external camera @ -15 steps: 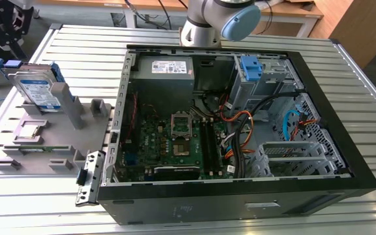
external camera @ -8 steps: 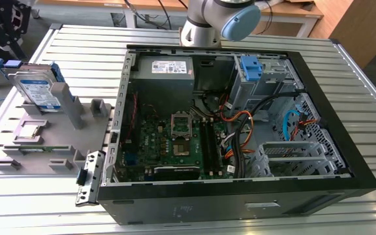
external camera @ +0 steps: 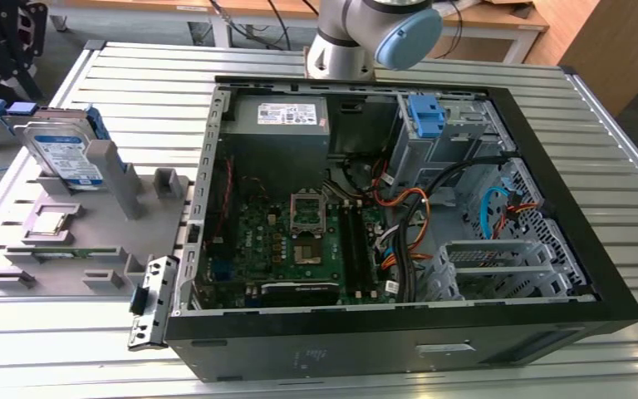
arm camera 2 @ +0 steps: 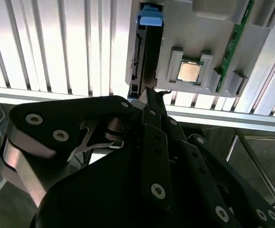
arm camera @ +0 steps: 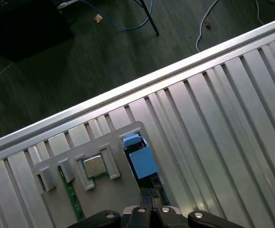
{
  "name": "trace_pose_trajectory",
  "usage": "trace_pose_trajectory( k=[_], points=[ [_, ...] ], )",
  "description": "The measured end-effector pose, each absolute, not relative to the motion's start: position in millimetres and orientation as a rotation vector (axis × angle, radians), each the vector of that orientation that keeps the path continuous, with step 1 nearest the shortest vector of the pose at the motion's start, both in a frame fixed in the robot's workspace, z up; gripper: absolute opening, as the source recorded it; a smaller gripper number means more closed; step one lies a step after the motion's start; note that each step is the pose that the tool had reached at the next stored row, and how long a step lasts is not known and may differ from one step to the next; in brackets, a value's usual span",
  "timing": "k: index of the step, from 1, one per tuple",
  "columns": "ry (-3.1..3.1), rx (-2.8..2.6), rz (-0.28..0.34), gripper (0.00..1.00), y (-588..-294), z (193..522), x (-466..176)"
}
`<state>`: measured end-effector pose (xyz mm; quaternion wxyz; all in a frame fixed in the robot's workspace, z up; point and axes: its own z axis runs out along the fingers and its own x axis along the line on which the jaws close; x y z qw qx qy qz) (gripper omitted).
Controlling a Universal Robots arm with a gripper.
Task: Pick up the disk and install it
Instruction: 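Pick up the disk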
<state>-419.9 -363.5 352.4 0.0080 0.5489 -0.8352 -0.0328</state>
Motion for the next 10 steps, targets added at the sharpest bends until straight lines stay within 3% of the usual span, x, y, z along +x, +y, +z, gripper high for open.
trace_pose_trajectory(
  k=[10],
  points=[
    [-2.44,1.941,-0.1,0.11,-363.5,352.3,-419.9]
  ],
)
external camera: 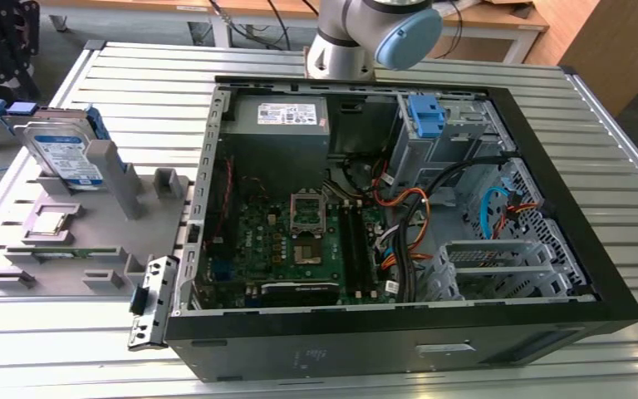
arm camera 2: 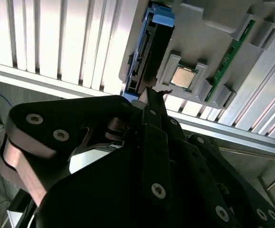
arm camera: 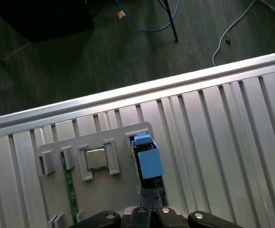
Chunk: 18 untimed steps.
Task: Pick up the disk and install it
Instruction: 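Pick up the disk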
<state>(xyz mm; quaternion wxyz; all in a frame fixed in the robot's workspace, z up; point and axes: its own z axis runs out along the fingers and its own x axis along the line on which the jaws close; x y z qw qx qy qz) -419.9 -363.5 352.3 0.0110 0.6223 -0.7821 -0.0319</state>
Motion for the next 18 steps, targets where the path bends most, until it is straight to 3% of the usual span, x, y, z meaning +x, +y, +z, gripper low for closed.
trace_pose_trajectory(
  k=[18],
  points=[
    [-2.316,2.09,-0.108,0.11,-363.4,352.2,-420.0]
  ],
)
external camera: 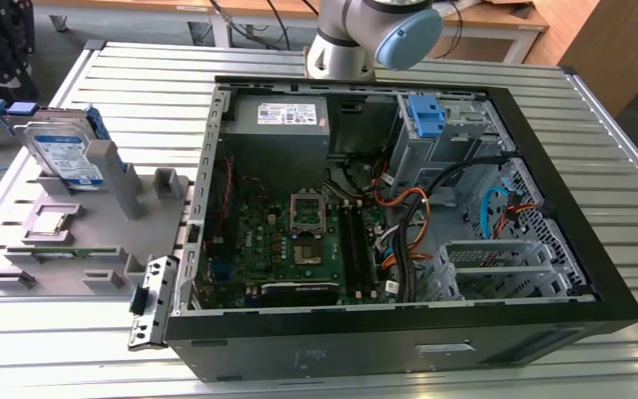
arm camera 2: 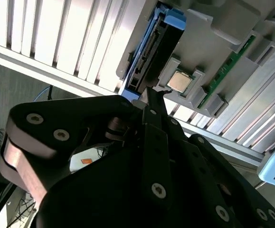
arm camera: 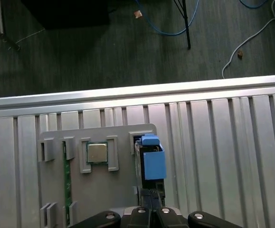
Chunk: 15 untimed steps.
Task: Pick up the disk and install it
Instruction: 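Pick up the disk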
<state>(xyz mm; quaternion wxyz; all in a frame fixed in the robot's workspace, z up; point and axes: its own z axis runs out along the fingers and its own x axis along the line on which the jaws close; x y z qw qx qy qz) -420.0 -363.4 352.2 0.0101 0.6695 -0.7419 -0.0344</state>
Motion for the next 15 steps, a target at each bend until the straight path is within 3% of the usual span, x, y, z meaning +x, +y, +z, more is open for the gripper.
trace_pose_trajectory(
  k=[15],
  points=[
    [-2.317,2.101,-0.131,0.11,-363.6,350.3,-419.8]
  ],
)
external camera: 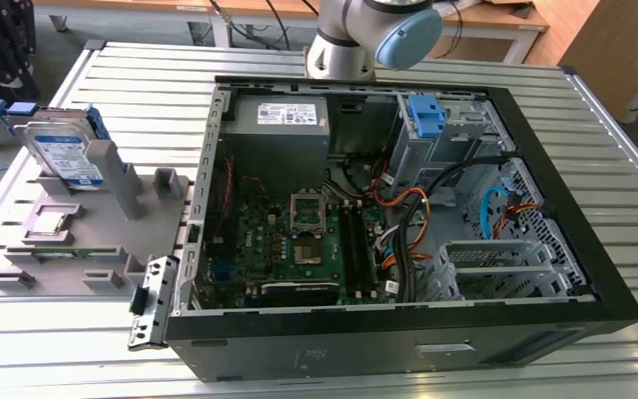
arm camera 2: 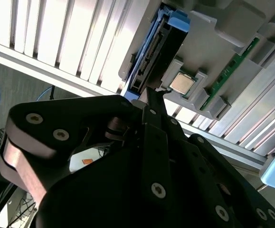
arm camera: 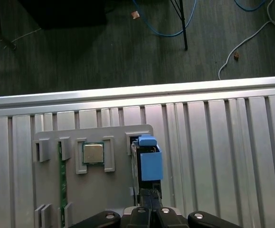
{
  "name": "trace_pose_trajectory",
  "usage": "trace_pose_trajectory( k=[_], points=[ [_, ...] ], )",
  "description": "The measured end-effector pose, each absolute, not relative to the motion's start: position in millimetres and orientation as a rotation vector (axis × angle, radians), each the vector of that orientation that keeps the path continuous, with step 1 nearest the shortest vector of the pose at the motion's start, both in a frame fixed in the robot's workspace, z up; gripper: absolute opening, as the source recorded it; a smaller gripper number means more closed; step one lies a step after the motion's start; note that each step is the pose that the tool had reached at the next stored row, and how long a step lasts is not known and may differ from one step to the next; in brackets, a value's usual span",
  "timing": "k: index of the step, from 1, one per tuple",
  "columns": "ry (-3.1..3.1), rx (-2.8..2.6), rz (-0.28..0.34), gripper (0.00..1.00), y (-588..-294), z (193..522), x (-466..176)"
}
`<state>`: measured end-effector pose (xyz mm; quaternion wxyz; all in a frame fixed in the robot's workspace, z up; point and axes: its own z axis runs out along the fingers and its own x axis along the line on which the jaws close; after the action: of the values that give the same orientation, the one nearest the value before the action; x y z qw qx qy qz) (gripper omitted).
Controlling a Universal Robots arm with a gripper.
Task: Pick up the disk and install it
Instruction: 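Pick up the disk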
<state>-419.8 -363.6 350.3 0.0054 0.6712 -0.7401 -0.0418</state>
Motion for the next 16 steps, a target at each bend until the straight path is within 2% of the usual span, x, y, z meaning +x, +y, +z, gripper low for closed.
trace_pose_trajectory(
  k=[16],
  points=[
    [-2.303,2.126,-0.146,0.11,-369.0,349.4,-419.7]
  ],
)
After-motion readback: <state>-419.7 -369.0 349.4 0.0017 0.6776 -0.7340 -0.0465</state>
